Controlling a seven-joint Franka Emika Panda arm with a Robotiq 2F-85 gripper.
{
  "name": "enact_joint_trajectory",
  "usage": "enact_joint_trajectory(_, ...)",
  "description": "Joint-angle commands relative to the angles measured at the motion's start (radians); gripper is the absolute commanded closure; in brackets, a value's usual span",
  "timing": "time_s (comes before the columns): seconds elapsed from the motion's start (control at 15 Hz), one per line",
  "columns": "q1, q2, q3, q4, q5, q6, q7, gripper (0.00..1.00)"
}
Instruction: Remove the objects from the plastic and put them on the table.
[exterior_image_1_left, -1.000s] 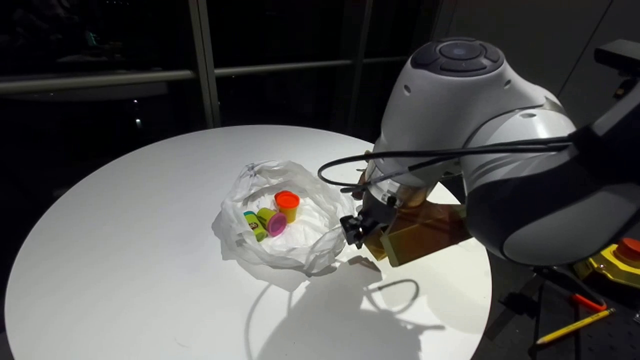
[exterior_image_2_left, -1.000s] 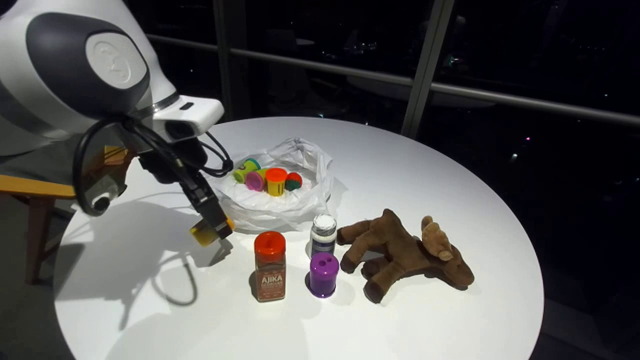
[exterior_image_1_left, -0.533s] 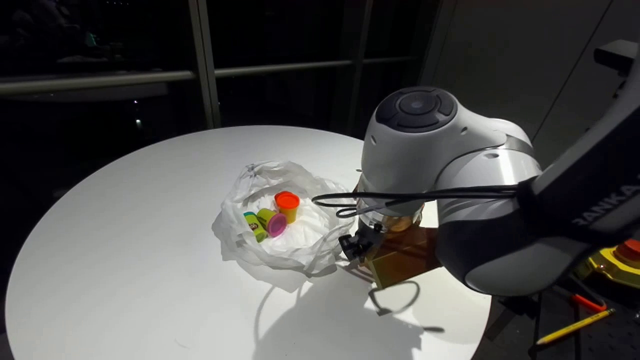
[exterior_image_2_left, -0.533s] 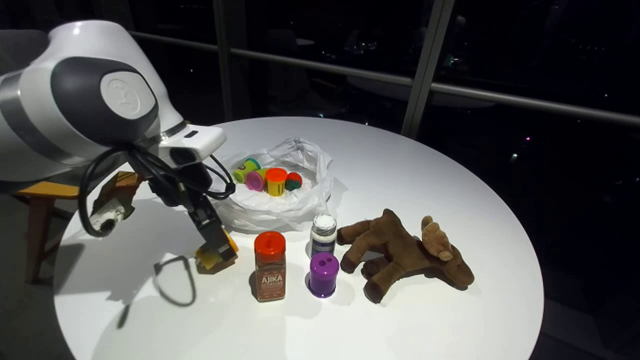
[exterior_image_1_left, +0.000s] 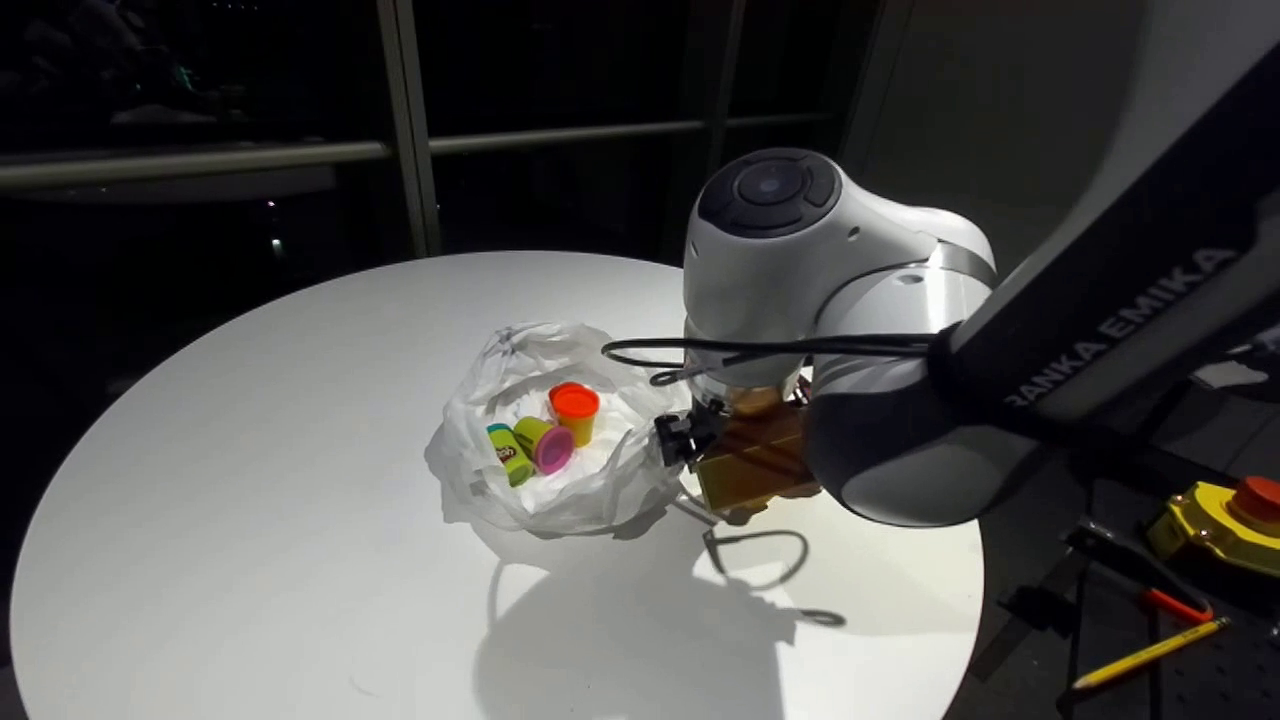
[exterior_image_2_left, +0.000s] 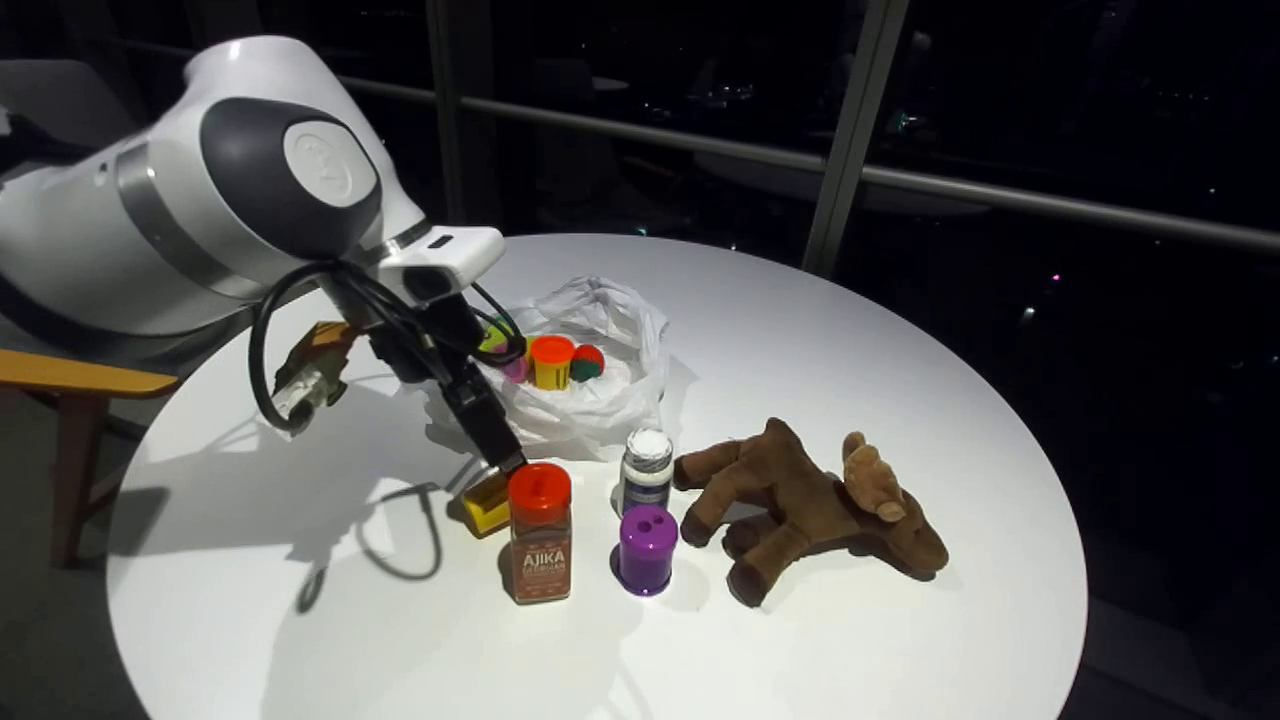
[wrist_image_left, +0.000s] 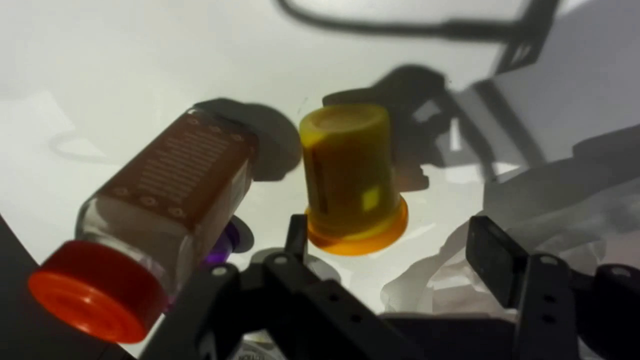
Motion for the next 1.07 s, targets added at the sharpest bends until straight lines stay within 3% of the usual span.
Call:
enact_joint_trajectory(0.0, 0.027, -0.127, -0.052, 0.002, -0.011, -0.066, -0.029, 0.0)
enact_joint_trajectory(0.53, -0.098, -0.324, 0.043, 0.089, -0.094, -0.169, -0.114, 0.0)
enact_joint_trajectory(0.73, -0.214, -0.339, 0.167, 0.131, -0.115, -0.193, -0.186, 0.0)
enact_joint_trajectory(1.0, -0.48, -0.267, 0.452, 0.247, -0.013, -0.226, -0.352, 0.0)
